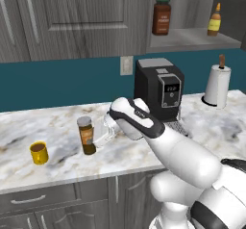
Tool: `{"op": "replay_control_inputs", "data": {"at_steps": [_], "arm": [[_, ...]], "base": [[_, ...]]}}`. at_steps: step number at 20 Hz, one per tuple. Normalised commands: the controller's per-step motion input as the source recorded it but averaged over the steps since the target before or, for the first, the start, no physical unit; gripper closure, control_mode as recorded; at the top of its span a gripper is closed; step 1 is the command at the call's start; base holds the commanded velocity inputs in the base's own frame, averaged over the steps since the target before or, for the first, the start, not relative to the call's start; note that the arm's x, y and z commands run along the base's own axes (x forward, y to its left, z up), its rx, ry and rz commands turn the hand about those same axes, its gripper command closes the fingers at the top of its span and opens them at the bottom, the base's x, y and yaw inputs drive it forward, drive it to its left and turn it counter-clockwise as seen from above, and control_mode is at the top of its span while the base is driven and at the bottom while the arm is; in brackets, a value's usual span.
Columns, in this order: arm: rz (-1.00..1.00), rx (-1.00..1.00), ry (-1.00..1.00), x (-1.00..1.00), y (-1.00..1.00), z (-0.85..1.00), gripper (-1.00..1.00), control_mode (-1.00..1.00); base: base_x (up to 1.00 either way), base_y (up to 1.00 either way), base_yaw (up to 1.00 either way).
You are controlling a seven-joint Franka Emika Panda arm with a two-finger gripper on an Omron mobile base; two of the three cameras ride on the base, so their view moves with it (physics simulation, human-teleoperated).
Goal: Pick the cinnamon and honey bottle from the cabinet and place them next to the mug.
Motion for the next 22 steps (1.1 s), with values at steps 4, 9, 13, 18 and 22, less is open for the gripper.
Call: {"op": "replay_control_inputs", "data": {"at_steps": [4,9,13,18,22], "arm": [[-0.02,0.00,0.00,0.36,0.42,-0.19,1.00,-1.00],[-0.05,0.00,0.00,0.44,0.43,-0.15,1.00,-1.00],[-0.04,0.00,0.00,0.34,0.42,-0.11,1.00,-1.00],[0.00,0.00,0.00,0.18,0.09,-0.11,1.00,-1.00],[0.00,0.00,0.00,0.06,0.00,-0.19,1.00,-1.00]], "base": [[0.00,0.00,0.00],[0.00,0.00,0.00],[0.00,0.00,0.00],[0.00,0.00,0.00],[0.00,0.00,0.00]]}}
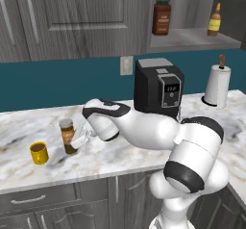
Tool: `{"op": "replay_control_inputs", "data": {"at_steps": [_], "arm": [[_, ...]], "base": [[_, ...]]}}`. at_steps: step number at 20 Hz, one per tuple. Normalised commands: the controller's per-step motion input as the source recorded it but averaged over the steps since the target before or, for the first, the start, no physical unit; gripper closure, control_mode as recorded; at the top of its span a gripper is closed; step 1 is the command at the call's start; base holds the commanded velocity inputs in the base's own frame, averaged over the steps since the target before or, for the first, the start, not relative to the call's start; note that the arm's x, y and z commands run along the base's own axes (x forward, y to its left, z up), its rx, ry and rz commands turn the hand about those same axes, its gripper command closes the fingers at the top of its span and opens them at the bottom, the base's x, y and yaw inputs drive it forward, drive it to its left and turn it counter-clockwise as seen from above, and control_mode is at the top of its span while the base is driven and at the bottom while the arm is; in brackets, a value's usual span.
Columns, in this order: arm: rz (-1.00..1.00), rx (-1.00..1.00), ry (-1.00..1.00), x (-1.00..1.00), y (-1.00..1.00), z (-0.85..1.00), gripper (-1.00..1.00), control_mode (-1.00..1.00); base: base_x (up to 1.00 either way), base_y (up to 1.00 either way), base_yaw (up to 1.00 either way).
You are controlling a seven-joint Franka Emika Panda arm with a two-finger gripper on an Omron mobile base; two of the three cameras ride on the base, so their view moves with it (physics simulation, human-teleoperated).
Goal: Pick the cinnamon and honey bottle from the cabinet and place them next to the mug.
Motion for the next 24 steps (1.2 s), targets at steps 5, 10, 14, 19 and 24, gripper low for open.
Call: {"op": "replay_control_inputs", "data": {"at_steps": [5,10,14,19,24], "arm": [[0.00,0.00,0.00,0.15,0.00,-0.28,1.00,-1.00],[0.00,0.00,0.00,0.18,0.01,-0.33,1.00,-1.00],[0.00,0.00,0.00,0.17,0.14,-0.32,1.00,-1.00],[0.00,0.00,0.00,0.23,0.19,-0.28,1.00,-1.00],[0.00,0.00,0.00,0.14,0.21,-0.17,1.00,-1.00]], "base": [[0.00,0.00,0.00],[0.00,0.00,0.00],[0.00,0.00,0.00],[0.00,0.00,0.00],[0.00,0.00,0.00]]}}
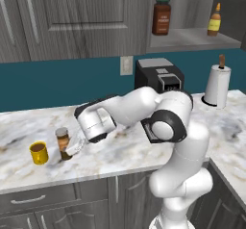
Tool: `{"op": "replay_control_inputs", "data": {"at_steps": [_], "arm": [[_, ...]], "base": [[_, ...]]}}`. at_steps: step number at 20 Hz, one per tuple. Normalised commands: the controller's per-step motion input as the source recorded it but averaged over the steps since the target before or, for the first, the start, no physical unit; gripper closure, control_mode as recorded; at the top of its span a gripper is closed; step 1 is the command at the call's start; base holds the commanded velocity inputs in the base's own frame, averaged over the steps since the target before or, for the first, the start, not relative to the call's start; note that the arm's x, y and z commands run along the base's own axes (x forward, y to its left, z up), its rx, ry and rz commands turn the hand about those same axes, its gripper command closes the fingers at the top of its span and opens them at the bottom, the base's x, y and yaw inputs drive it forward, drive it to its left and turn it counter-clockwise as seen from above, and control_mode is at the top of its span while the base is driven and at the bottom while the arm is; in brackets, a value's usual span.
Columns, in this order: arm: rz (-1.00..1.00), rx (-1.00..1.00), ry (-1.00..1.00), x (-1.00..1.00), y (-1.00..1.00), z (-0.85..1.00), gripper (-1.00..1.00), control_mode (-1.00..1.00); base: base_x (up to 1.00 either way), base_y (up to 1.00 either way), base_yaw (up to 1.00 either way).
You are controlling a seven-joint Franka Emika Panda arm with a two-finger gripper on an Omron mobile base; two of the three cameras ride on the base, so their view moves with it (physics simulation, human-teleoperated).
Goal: Pick the cinnamon and honey bottle from the cabinet and place them next to the mug.
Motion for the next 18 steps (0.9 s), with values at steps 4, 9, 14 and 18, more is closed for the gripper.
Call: {"op": "replay_control_inputs", "data": {"at_steps": [4,9,14,18], "arm": [[0.00,0.00,-0.02,0.23,0.12,-0.08,1.00,-1.00],[0.00,0.00,-0.02,0.28,0.19,-0.10,1.00,-1.00],[0.00,0.00,-0.01,0.17,0.17,-0.12,1.00,-1.00],[-0.01,0.00,0.00,0.02,0.02,-0.13,1.00,-1.00]], "base": [[0.00,0.00,0.00],[0.00,0.00,0.00],[0.00,0.00,0.00],[0.00,0.00,0.00]]}}
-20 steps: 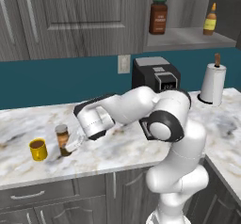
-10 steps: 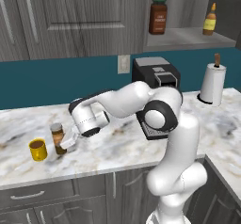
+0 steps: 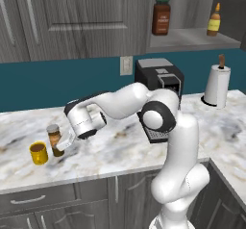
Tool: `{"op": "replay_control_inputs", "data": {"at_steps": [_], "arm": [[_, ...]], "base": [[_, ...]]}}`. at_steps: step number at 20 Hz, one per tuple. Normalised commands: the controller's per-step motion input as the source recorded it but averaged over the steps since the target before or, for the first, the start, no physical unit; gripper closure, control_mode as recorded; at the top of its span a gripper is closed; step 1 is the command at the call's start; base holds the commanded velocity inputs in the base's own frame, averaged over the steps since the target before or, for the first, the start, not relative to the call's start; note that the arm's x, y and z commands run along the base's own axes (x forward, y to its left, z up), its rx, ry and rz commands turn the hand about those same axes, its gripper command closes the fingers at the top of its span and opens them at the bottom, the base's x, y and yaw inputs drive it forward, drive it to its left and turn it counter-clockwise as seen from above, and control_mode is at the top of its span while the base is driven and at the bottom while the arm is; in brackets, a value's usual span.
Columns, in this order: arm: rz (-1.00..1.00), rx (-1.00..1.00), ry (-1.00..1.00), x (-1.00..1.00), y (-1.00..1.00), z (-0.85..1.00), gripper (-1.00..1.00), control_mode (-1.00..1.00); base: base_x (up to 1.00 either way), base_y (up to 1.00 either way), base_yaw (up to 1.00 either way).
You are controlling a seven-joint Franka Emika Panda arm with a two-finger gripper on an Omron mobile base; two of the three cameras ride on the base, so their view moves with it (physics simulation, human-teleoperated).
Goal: Pick the cinnamon and honey bottle from the cabinet and place them next to the mug.
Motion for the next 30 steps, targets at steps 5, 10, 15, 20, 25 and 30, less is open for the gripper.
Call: {"op": "replay_control_inputs", "data": {"at_steps": [5,10,15,20,25,30], "arm": [[-0.01,0.00,0.00,0.00,0.00,-0.02,1.00,-1.00],[-0.01,0.00,0.00,0.00,0.00,0.00,1.00,-1.00],[0.00,0.00,0.00,0.00,0.00,0.00,-1.00,-1.00],[0.00,0.00,0.00,0.00,0.00,0.00,-1.00,-1.00],[0.00,0.00,0.00,0.00,0.00,0.00,-1.00,-1.00],[0.00,0.00,0.00,-0.05,-0.07,0.00,-1.00,-1.00]], "base": [[0.00,0.00,0.00],[0.00,0.00,0.00],[0.00,0.00,0.00],[0.00,0.00,0.00],[0.00,0.00,0.00],[0.00,0.00,0.00]]}}
